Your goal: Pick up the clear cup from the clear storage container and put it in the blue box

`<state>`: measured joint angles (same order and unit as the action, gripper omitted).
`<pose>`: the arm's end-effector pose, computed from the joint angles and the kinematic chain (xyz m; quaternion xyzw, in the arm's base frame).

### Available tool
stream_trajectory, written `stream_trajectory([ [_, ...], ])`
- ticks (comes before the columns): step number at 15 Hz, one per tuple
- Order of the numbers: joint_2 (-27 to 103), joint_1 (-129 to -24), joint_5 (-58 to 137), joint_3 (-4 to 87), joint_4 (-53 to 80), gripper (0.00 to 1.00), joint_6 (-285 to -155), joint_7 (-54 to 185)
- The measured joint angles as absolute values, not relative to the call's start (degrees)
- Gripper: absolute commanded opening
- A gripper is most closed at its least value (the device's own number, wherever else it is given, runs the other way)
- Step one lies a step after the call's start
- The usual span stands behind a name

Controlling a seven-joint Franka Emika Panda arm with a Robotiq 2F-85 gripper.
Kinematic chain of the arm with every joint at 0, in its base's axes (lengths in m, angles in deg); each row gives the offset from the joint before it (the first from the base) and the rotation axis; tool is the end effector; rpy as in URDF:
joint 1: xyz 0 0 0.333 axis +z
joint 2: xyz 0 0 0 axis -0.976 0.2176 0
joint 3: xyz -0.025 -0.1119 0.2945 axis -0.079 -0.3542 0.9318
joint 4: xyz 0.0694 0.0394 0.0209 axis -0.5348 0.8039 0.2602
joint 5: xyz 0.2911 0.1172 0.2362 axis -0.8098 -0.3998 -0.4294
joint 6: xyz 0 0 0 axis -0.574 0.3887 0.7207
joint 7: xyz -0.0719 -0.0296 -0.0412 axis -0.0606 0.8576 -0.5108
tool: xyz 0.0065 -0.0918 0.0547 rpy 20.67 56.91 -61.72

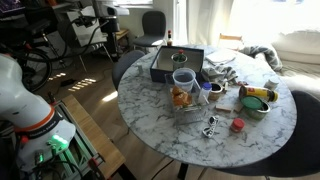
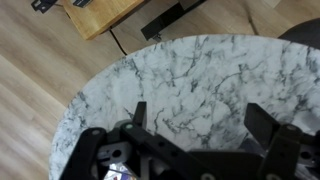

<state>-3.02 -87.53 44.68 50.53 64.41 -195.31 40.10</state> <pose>0.3884 -0.0470 0.4223 0.9539 -0.2760 -0.0628 0.0994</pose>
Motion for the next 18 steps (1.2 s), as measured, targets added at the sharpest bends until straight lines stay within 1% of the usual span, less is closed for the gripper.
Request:
stream_trajectory([
  [4, 1.4, -90.8, 49.8, 45.8, 64.4, 1.00, -205.3, 42.2],
  [9, 8.6, -91.4, 54.4, 42.3, 62.2, 1.00, -218.9, 48.3],
  [18, 9.1, -91.3, 54.4, 42.1, 61.7, 1.00, -219.5, 48.5],
])
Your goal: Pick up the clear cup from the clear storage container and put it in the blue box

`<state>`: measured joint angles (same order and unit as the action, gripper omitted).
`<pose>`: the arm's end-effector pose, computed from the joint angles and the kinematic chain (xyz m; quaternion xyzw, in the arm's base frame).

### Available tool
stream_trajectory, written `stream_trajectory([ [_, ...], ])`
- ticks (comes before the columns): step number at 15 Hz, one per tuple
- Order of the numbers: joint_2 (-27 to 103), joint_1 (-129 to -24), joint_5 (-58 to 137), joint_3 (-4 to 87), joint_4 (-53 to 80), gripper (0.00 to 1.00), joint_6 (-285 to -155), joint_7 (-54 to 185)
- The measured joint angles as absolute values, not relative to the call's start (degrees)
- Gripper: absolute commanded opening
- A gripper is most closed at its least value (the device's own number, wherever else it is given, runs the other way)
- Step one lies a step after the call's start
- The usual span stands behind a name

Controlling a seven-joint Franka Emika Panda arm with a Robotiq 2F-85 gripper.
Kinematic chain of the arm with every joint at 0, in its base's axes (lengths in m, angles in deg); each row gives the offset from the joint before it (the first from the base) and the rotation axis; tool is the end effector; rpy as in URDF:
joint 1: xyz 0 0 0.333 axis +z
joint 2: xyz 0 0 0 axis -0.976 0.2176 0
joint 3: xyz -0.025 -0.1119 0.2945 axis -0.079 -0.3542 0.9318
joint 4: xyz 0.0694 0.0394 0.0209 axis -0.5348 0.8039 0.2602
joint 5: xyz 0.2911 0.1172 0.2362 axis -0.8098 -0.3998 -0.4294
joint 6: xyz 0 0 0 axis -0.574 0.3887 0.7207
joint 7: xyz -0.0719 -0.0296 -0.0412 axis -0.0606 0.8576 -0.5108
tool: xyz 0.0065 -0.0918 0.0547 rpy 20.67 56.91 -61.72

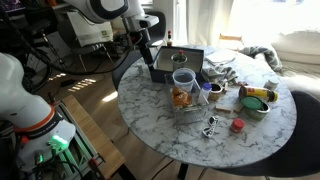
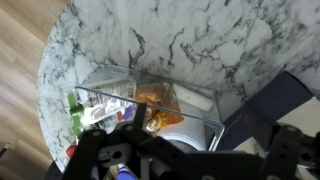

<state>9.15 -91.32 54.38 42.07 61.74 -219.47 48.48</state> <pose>0.4412 -0.1457 0.3875 0.9651 -0.2319 0.0503 0.1107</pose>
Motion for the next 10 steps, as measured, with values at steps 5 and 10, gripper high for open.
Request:
stream_trajectory([
  [5, 11.6, -91.3, 53.6, 40.7, 59.7, 1.00, -222.7, 49.4],
  [10, 19.0, -91.2, 46.2, 38.3, 55.3, 1.00, -232.5, 55.0],
])
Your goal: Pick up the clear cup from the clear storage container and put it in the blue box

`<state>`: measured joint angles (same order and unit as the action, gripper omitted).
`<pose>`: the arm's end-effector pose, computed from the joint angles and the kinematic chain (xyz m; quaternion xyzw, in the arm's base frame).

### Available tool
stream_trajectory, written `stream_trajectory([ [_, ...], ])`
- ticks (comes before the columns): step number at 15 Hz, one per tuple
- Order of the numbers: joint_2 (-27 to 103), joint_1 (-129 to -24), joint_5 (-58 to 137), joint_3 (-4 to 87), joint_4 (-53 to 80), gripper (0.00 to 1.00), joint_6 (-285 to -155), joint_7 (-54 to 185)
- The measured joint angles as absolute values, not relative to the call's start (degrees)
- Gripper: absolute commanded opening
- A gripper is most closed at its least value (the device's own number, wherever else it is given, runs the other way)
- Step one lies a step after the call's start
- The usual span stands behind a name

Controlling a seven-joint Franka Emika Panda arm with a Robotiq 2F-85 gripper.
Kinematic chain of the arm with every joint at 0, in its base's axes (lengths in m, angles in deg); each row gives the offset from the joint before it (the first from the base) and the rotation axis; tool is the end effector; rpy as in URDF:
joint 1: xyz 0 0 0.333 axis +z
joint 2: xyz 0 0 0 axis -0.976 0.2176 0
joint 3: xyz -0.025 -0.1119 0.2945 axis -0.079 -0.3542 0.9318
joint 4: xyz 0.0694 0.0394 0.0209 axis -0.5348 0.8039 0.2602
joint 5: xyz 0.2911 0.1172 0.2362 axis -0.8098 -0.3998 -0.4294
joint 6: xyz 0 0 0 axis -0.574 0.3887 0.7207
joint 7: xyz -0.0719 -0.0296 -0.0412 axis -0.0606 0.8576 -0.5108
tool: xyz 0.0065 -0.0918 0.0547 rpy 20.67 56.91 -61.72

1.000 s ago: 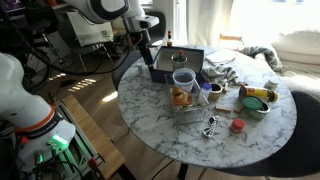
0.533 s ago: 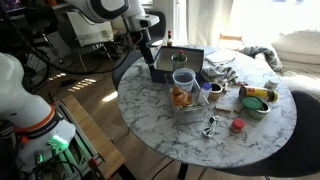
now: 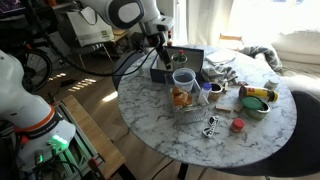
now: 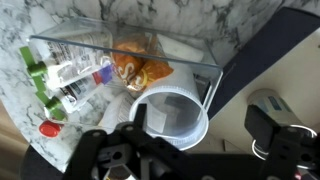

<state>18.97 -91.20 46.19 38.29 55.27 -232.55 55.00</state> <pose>0.4889 -0.1879 0.3772 0.9593 -0.2445 0.1275 0.0614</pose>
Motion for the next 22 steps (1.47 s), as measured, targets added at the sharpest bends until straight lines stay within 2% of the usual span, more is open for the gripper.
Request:
stream_trajectory([
  [9, 31.6, -89.6, 33.5, 38.3, 46.7, 0.99, -235.7, 62.9],
  [15, 36.7, -89.6, 33.4, 38.1, 42.8, 0.44, -235.8, 62.9],
  [21, 38.3, -89.6, 33.5, 37.2, 41.1, 0.01, -235.8, 62.8],
  [22, 38.3, -89.5, 33.7, 36.9, 41.0, 0.00, -235.8, 62.8],
])
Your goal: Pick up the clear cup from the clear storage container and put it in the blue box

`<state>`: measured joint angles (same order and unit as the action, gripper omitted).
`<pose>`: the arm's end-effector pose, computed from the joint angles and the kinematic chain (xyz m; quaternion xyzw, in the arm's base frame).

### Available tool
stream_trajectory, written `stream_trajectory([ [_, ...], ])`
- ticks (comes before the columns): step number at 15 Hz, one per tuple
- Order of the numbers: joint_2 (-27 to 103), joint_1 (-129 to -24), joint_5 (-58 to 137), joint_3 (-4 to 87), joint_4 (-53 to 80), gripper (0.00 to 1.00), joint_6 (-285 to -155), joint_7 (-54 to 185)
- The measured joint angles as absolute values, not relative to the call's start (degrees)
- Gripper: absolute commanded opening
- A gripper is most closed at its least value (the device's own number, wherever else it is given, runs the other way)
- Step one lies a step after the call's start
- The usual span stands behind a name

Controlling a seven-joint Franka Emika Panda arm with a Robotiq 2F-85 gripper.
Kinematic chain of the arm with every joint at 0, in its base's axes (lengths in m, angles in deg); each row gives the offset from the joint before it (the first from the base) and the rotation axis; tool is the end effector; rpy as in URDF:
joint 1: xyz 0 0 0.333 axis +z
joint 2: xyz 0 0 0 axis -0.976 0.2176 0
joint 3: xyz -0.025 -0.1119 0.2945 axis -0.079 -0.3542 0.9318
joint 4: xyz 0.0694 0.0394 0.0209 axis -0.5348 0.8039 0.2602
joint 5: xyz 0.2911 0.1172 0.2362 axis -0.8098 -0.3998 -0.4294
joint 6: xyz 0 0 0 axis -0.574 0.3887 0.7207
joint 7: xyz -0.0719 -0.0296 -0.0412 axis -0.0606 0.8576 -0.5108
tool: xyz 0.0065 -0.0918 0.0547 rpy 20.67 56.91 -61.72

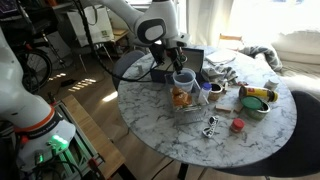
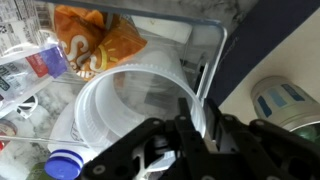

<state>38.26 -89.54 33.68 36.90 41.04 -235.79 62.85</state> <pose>0.5649 -0.2151 0.3058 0.9605 -0.2523 0.1155 0.0232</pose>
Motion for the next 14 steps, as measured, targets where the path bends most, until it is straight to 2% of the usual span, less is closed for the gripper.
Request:
stream_trajectory([
  [7, 35.8, -89.0, 37.8, 34.5, 41.3, 0.01, -234.6, 62.6],
  [14, 26.7, -88.8, 40.0, 33.7, 43.9, 0.01, -232.3, 62.6],
])
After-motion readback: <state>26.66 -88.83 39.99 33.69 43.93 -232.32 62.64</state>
